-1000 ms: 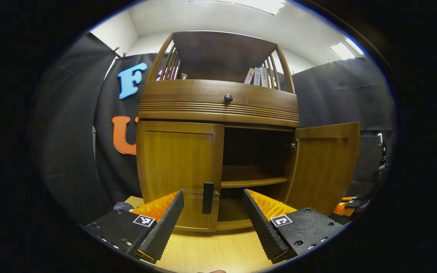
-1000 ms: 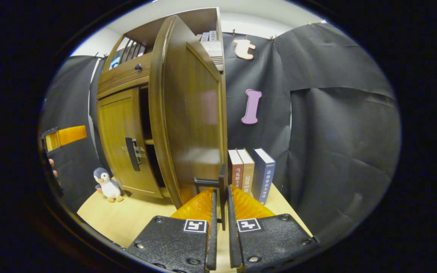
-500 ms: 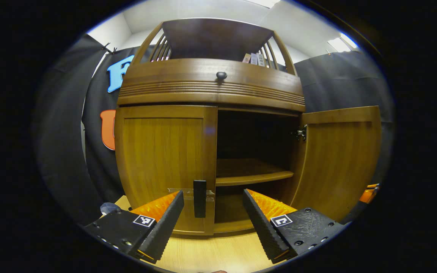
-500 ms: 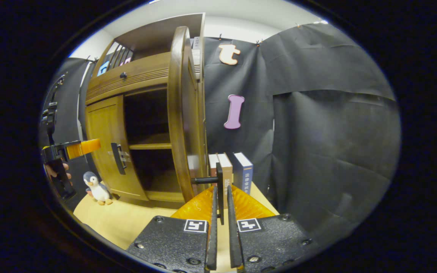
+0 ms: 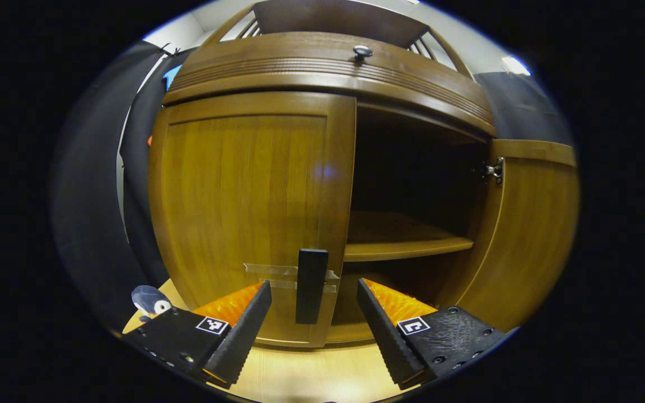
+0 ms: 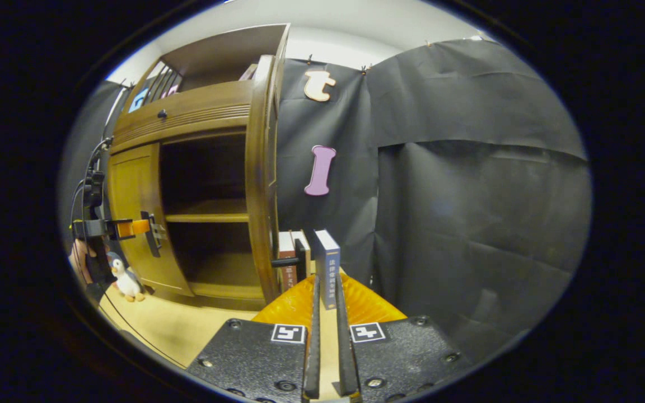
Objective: Open the right door of the double-door shoe cabinet with the right hand, and open the left door with the left hand.
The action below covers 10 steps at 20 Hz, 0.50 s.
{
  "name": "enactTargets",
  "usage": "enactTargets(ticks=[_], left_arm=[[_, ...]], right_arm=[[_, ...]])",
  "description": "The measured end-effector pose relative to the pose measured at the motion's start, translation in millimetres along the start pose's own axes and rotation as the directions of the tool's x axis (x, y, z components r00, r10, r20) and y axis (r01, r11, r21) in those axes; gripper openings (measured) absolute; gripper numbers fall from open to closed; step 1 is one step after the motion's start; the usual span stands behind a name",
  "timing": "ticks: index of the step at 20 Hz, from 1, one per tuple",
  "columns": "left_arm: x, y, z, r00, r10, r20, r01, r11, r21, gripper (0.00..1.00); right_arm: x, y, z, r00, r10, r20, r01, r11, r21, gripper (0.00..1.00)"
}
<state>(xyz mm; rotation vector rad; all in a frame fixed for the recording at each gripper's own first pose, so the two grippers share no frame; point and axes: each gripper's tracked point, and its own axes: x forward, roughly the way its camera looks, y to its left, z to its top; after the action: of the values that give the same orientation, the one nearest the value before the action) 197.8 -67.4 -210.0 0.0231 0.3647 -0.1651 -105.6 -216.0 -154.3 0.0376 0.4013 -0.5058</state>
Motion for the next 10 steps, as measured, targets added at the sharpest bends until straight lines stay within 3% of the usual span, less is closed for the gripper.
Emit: enactTargets(ticks=[1,3,4,5,6,7,8,9,10], left_arm=[[5.2,3.4,-2.9,1.000,0.009,-0.011,-0.009,1.000,0.005,0.93],[14.9,10.0,-7.4,0.999,0.025,-0.023,-0.025,1.000,0.014,0.93],[20.0,12.2,-8.4,0.999,0.030,-0.024,-0.030,0.999,0.019,1.00],[24.4,12.2,-8.2,0.999,0.031,-0.019,-0.031,0.999,0.025,0.93],[27.9,13.6,-7.3,0.999,0.035,-0.012,-0.034,0.999,0.034,0.93],[32.0,14.5,-6.4,0.999,0.041,-0.003,-0.041,0.998,0.044,0.80],[35.1,13.7,-5.5,0.999,0.039,0.001,-0.039,0.998,0.057,0.74],[37.0,14.1,-5.8,0.999,0.042,0.004,-0.042,0.997,0.071,0.81],[40.2,12.5,-5.0,0.999,0.037,0.009,-0.037,0.996,0.076,0.77]], right_arm=[[-0.9,-0.9,3.8,1.000,-0.008,0.006,0.008,1.000,-0.002,0.12],[-4.1,-3.9,9.8,1.000,-0.017,0.017,0.017,1.000,0.005,0.19],[-6.3,-5.9,12.4,0.999,-0.024,0.021,0.024,1.000,0.007,0.27],[-5.9,-9.1,14.3,0.999,-0.033,0.027,0.033,0.999,0.009,0.29],[-5.3,-11.9,14.4,0.999,-0.043,0.029,0.043,0.999,0.011,0.36],[-6.2,-15.0,15.5,0.998,-0.055,0.029,0.055,0.998,0.013,0.43],[-7.1,-18.1,16.9,0.997,-0.066,0.030,0.066,0.998,0.017,0.50],[-7.4,-21.0,18.3,0.997,-0.076,0.033,0.075,0.997,0.022,0.52],[-8.2,-23.1,19.6,0.996,-0.084,0.036,0.083,0.996,0.028,0.51]])
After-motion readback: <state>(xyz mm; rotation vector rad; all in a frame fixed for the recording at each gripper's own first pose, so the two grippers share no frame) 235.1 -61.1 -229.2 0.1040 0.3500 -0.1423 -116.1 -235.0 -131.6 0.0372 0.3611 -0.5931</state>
